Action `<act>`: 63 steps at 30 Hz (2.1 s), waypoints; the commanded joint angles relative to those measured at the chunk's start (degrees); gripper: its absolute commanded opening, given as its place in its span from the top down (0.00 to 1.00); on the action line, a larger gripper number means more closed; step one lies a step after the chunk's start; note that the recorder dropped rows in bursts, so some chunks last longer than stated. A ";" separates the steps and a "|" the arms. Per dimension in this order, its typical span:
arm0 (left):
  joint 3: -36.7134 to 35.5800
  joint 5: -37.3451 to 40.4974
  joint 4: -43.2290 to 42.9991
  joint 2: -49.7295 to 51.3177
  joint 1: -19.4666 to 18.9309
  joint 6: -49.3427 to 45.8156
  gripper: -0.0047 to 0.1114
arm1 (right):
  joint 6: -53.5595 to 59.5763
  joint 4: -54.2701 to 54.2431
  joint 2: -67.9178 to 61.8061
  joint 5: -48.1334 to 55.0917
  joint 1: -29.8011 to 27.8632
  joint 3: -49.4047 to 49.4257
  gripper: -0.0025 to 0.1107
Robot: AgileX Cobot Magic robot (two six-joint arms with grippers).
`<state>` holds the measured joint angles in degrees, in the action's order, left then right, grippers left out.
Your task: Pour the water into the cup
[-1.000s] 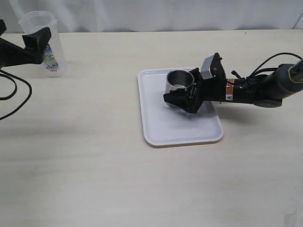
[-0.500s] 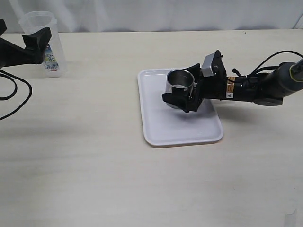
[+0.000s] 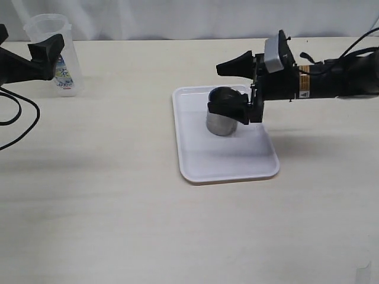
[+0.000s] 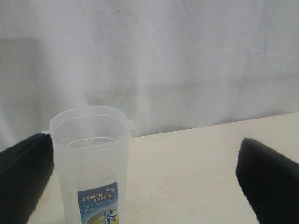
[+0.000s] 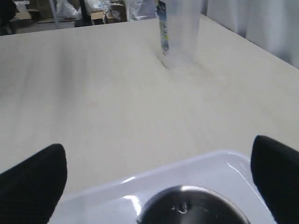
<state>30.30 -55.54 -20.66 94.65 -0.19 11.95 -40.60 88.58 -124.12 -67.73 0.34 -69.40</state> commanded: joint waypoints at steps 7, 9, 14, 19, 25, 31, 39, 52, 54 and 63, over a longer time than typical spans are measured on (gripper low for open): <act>-0.22 -0.92 0.31 -0.39 -0.11 0.40 0.05 | -12.33 6.80 21.16 -2.23 -5.18 5.63 0.01; -0.22 -0.92 0.31 -0.39 -0.11 0.40 0.05 | -10.17 4.78 26.05 -2.23 -5.85 9.20 0.01; -0.22 -0.92 0.31 -0.39 -0.11 0.40 0.05 | -2.99 -2.67 38.04 -2.19 -5.85 18.52 0.01; -0.22 -0.92 0.31 -0.39 -0.11 0.40 0.05 | -0.98 -8.70 50.91 6.21 -5.85 26.23 0.01; -0.22 -0.92 0.07 -0.39 -0.11 0.40 0.05 | -8.39 -11.20 63.37 13.76 -5.85 29.71 0.01; -0.22 -2.56 -2.27 -0.39 -0.11 3.02 0.05 | -18.68 -10.68 73.72 13.96 -5.85 29.69 0.01; -0.22 3.41 -5.47 -6.15 -0.11 6.47 0.05 | -18.79 -9.34 82.22 13.85 -5.85 29.69 0.01; -3.13 23.53 -5.66 -29.91 -0.11 9.33 0.05 | -20.71 -9.34 84.53 13.68 -5.85 29.69 0.01; -4.15 25.47 -5.66 -34.13 -0.11 9.33 0.05 | -20.71 -9.34 84.53 13.68 -5.85 29.69 0.01; -4.90 41.36 -5.43 -51.37 -0.01 12.09 0.05 | -20.71 -9.34 84.53 13.68 -5.85 29.69 0.01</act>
<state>25.66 -18.36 -26.30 47.18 -0.19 22.60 -60.85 79.34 -39.85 -54.07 -5.23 -39.93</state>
